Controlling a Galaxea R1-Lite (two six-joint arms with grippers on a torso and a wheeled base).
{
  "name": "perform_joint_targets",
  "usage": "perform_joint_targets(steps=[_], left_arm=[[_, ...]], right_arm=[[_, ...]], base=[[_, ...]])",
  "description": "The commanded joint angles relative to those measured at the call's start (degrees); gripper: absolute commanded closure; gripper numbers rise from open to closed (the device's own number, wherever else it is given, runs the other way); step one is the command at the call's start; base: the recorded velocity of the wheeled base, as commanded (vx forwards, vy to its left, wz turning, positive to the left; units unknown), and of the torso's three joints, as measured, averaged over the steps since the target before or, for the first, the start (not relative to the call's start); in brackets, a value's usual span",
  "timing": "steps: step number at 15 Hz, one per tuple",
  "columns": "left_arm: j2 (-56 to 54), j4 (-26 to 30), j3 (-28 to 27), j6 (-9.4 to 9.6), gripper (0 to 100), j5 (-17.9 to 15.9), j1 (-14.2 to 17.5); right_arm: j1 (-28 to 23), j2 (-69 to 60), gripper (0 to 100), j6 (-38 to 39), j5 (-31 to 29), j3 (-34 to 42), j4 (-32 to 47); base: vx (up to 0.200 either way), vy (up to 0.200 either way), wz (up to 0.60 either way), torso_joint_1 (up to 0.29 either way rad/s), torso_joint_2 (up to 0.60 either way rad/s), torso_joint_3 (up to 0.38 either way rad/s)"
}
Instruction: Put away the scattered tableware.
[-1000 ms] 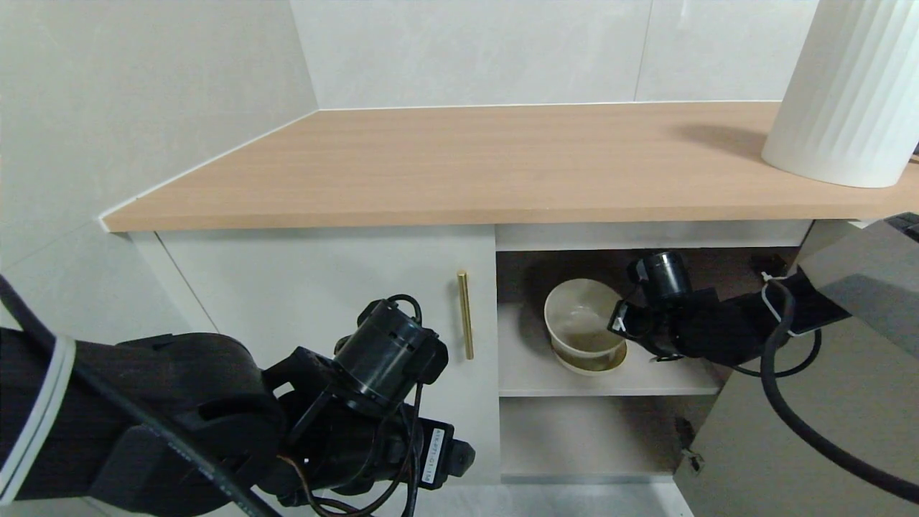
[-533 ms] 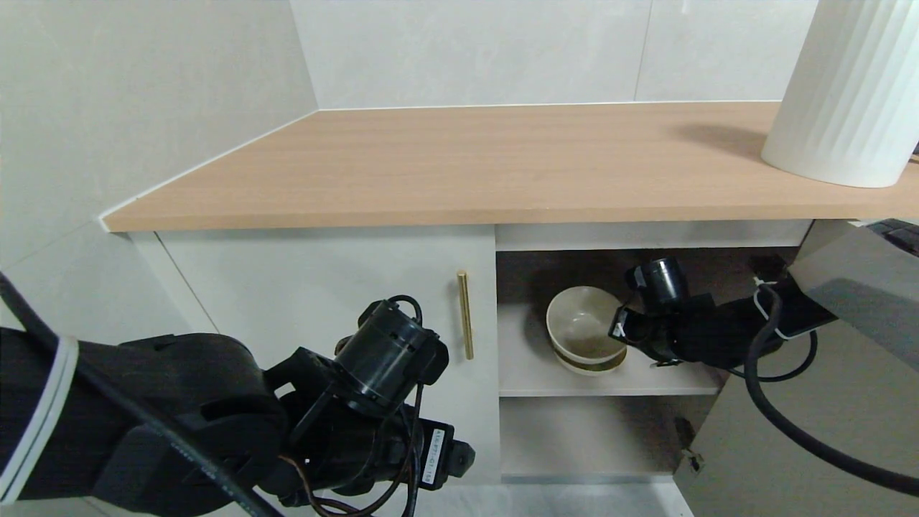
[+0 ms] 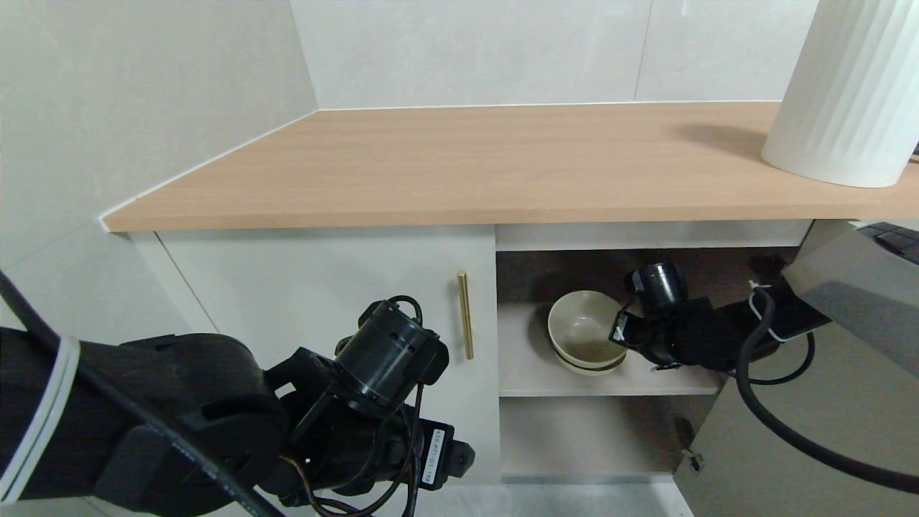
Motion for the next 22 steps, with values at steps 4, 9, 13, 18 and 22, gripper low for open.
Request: perform_joint_targets(steps=[4,9,13,18,22], left_arm=[[0.07,-0.01,0.00,-0.04,0,0.02,-0.01],[0.07,-0.01,0.00,-0.04,0,0.02,-0.01],[-0.63,-0.09,-0.17,-0.30,0,0.19,0.70],[-10.65,-0.09,-0.26,-1.18,0,3.00,5.79],[-24.80,0.17,4.48,-0.65,0,6.43,10.01]], right_arm=[[0.02,0.06,0,-0.01,-0.03,0.01,-0.01],[0.02,-0.21,0,-0.01,-0.03,0.10,-0.01],[0.19,-1.44,0,-0.10,0.06,0.54,0.51],[3.44,-13.39,0,-1.95,0.85,10.12,0.86],[6.52,-34.92,0,-8.45,8.23,22.51,7.19]], base=[[0.000,0.000,0.00,0.000,0.00,0.000],[0.000,0.000,0.00,0.000,0.00,0.000],[0.000,0.000,0.00,0.000,0.00,0.000],[0.000,0.000,0.00,0.000,0.00,0.000],[0.000,0.000,0.00,0.000,0.00,0.000]])
